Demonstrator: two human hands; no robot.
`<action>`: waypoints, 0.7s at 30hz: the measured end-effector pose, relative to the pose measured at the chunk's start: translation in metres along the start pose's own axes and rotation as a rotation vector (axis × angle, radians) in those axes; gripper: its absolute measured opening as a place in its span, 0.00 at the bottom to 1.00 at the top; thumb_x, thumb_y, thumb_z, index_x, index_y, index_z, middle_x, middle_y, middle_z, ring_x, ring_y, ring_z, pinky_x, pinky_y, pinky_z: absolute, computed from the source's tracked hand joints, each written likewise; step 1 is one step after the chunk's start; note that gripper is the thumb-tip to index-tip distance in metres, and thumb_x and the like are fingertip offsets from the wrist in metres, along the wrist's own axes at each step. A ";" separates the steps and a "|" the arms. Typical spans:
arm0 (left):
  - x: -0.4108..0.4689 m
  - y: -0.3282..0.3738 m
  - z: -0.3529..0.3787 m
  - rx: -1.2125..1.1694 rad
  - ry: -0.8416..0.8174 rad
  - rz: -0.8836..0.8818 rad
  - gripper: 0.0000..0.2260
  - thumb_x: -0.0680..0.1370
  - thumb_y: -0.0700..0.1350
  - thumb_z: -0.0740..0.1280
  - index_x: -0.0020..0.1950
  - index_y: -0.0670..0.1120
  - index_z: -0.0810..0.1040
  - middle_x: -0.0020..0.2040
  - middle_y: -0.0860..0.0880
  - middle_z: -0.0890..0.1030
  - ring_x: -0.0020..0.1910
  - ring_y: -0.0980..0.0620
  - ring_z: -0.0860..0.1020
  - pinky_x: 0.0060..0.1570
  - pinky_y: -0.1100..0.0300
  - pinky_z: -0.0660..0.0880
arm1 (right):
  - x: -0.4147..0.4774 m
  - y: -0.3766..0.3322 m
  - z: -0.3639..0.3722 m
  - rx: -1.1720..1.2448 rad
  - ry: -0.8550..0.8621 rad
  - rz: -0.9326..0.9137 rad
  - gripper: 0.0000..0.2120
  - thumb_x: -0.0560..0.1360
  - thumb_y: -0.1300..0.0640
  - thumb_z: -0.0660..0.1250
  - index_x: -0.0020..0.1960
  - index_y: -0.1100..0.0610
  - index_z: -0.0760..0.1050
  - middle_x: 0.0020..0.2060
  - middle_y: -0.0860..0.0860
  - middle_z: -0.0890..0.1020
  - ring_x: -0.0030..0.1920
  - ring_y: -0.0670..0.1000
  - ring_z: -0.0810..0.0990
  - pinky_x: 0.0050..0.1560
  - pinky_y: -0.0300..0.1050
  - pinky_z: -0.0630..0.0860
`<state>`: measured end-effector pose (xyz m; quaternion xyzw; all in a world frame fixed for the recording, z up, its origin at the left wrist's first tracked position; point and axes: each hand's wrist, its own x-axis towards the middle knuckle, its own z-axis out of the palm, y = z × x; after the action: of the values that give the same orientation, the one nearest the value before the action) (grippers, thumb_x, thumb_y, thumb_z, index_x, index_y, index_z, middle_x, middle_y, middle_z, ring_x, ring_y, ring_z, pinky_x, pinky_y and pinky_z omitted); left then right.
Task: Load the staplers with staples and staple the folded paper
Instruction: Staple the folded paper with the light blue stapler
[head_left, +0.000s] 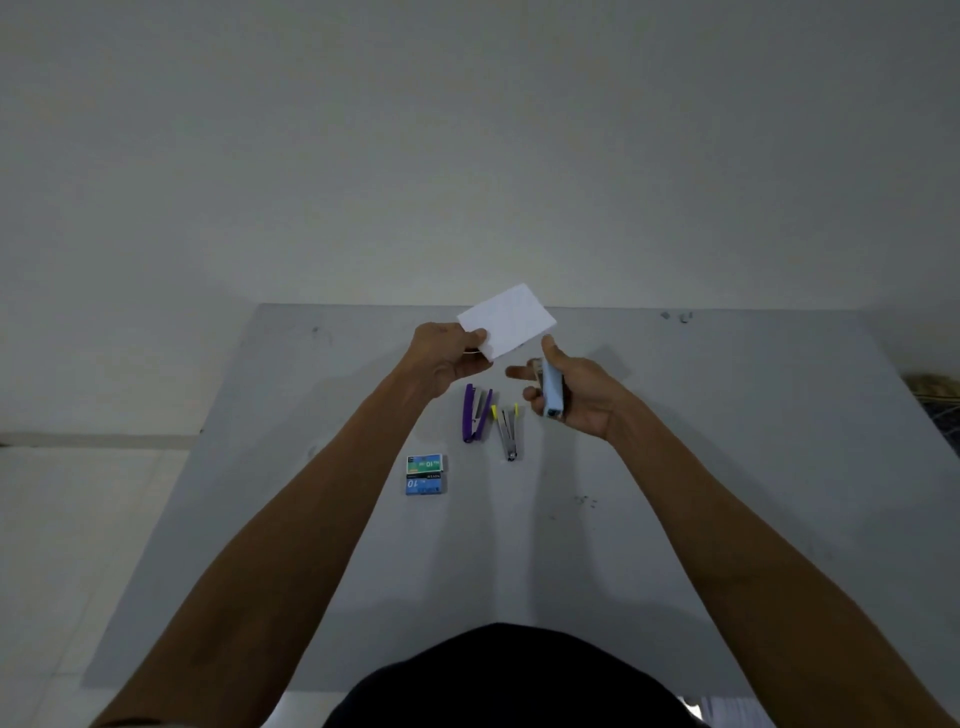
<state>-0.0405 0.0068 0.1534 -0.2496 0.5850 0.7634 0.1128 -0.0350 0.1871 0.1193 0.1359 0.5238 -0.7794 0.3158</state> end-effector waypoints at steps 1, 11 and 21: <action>0.000 -0.001 0.000 -0.004 0.003 -0.004 0.13 0.75 0.31 0.67 0.59 0.30 0.73 0.61 0.33 0.77 0.45 0.41 0.79 0.32 0.55 0.81 | 0.000 0.001 0.003 -0.019 -0.017 -0.019 0.23 0.78 0.44 0.61 0.63 0.62 0.69 0.58 0.62 0.79 0.30 0.50 0.75 0.26 0.39 0.75; 0.001 0.001 0.005 0.037 0.022 0.002 0.15 0.76 0.32 0.67 0.62 0.30 0.73 0.60 0.33 0.78 0.45 0.42 0.79 0.48 0.49 0.78 | 0.003 0.004 0.014 -0.005 0.023 -0.050 0.21 0.80 0.44 0.59 0.60 0.62 0.72 0.42 0.59 0.80 0.25 0.47 0.74 0.22 0.38 0.70; -0.002 -0.004 0.009 0.105 0.016 -0.007 0.15 0.76 0.32 0.67 0.61 0.29 0.73 0.59 0.32 0.78 0.54 0.37 0.80 0.49 0.50 0.77 | 0.007 0.007 0.016 -0.117 0.120 -0.147 0.17 0.77 0.46 0.65 0.52 0.61 0.76 0.41 0.58 0.80 0.34 0.50 0.76 0.32 0.41 0.75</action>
<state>-0.0390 0.0168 0.1527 -0.2515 0.6241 0.7293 0.1237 -0.0346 0.1683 0.1172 0.1249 0.5950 -0.7589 0.2334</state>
